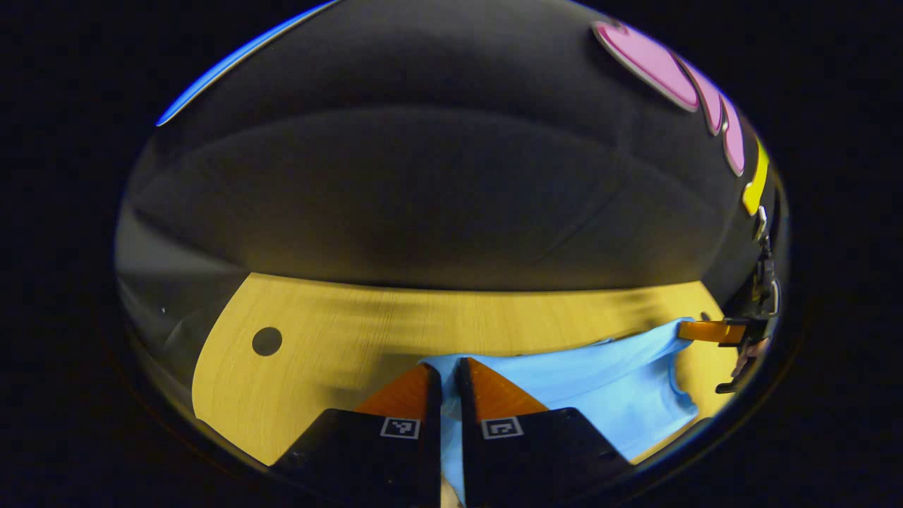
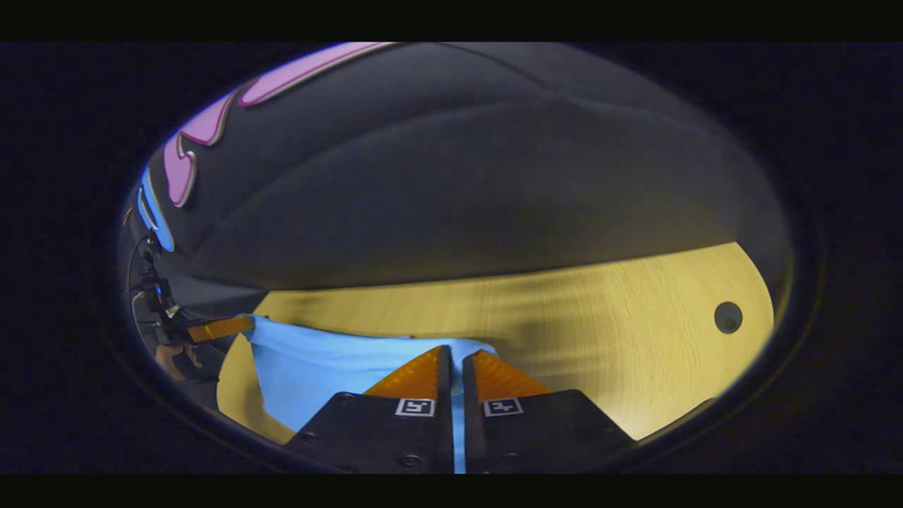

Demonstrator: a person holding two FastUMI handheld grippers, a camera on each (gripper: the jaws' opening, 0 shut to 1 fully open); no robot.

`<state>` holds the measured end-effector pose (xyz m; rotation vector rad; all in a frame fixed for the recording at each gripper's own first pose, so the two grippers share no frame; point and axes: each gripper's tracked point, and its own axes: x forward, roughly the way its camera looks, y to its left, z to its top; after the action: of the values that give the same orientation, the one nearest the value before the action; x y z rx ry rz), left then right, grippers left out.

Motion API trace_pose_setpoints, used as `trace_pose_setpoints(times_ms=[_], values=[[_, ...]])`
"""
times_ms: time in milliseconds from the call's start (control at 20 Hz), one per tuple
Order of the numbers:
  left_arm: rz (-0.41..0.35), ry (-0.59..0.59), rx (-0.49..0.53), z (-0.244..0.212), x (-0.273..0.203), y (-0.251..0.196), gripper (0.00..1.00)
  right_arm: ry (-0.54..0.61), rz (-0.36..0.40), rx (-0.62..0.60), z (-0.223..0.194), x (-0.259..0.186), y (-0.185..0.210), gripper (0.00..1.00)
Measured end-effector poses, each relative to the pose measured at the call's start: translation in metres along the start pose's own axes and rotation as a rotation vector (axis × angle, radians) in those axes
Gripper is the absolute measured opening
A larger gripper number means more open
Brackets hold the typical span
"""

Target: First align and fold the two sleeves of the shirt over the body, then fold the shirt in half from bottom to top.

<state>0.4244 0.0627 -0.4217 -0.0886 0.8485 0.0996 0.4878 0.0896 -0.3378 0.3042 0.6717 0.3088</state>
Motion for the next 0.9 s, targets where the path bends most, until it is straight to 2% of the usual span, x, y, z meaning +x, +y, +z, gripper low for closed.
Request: trace_pose_setpoints(times_ms=[100,150,200,300,400,600,750,900], values=[[-0.021,0.063,-0.048,-0.016,0.005,-0.019,0.55,0.017,0.001,-0.048,-0.002,0.000,0.002,0.16],[-0.036,0.063,-0.065,-0.021,0.004,-0.025,0.74,0.020,0.002,-0.071,-0.003,-0.004,0.001,0.17],[-0.044,0.050,-0.059,-0.020,0.002,-0.027,0.93,0.012,0.000,-0.089,-0.001,-0.009,0.000,0.43],[-0.033,0.028,-0.006,-0.019,-0.014,-0.022,0.92,-0.004,-0.004,-0.105,-0.002,-0.023,0.001,0.94],[-0.056,-0.013,0.033,-0.008,-0.043,-0.030,0.92,-0.021,-0.015,-0.113,-0.001,-0.045,0.000,0.98],[-0.081,-0.136,0.054,0.011,-0.121,-0.047,0.95,-0.112,-0.090,-0.193,0.011,-0.105,0.004,0.98],[-0.115,-0.253,0.045,0.022,-0.191,-0.067,0.96,-0.235,-0.144,-0.264,0.028,-0.179,0.022,0.98],[-0.148,-0.351,0.076,0.024,-0.272,-0.076,0.96,-0.340,-0.189,-0.307,0.032,-0.265,0.057,0.98]])
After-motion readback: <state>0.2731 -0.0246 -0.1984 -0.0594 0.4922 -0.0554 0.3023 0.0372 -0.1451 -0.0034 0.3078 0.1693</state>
